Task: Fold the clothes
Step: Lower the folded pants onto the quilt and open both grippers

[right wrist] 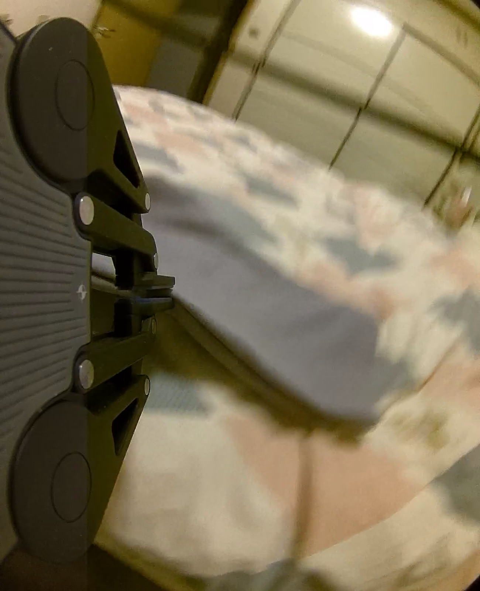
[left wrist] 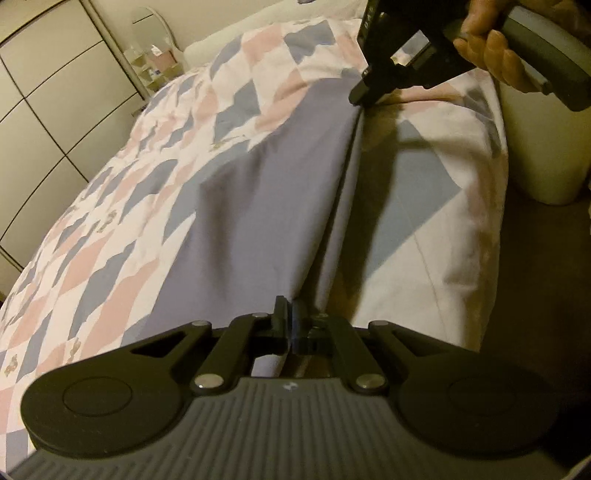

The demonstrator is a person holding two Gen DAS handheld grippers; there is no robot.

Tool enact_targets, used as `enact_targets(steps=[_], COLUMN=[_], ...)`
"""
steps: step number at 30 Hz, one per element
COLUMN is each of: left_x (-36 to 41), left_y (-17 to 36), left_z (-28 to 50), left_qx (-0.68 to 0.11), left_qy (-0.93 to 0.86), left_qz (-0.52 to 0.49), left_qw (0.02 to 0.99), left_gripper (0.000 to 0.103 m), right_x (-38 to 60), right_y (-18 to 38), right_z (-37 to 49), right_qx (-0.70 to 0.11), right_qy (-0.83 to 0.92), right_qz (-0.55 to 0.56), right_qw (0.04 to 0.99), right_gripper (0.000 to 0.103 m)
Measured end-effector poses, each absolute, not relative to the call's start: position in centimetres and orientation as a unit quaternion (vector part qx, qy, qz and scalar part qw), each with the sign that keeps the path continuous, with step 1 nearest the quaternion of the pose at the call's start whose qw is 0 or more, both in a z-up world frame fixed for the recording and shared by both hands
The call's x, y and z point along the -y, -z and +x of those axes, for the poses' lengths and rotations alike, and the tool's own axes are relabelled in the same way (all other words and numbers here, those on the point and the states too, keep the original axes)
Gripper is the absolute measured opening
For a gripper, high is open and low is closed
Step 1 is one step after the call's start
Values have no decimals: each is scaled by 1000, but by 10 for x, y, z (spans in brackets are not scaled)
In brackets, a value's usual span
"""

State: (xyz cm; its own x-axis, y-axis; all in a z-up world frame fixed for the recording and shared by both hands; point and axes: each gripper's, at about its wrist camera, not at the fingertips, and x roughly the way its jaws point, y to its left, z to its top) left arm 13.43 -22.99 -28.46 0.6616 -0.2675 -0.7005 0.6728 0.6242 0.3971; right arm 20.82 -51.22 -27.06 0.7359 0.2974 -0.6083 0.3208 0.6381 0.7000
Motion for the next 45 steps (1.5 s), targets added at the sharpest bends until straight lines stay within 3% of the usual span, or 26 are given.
enact_targets(steps=[5,7,10,14,16,23,29,34,40,45], left_x=[234,230,214,183,163,98,24,-68,-128,-162], left_y=[306,297,274,255,256,270,231,228,256,231], left_z=[134,134,126,137,152,142,112,118,72,51], left_qx=[-328,-334,-329,-347,-377,-469,-449,-452,-492,-492], left_qy=[279,283,287,222,170,44,-69,-168,-126,-60], left_qz=[350,325,284,212,163,59,11,-48,-68,-80], left_qw=[832,838,854,886,896,880,891,875,859,865], left_gripper=[2,8,10,10,10,10,10,10,11,11], right_x=[519,524,520,499,478,412,398,316,212,153], right_y=[294,305,291,251,245,293,264,255,275,279], right_z=[201,200,201,204,213,222,207,216,198,141], right_qx=[-423,-437,-441,-406,-404,-495,-483,-465,-496,-537], right_qy=[55,72,77,44,-13,-88,-86,-182,-239,-217], right_qz=[392,400,377,319,302,232,228,223,211,154], right_qw=[815,802,811,855,863,832,841,837,808,800], right_gripper=[2,3,17,23,31,31,34,34,34,34])
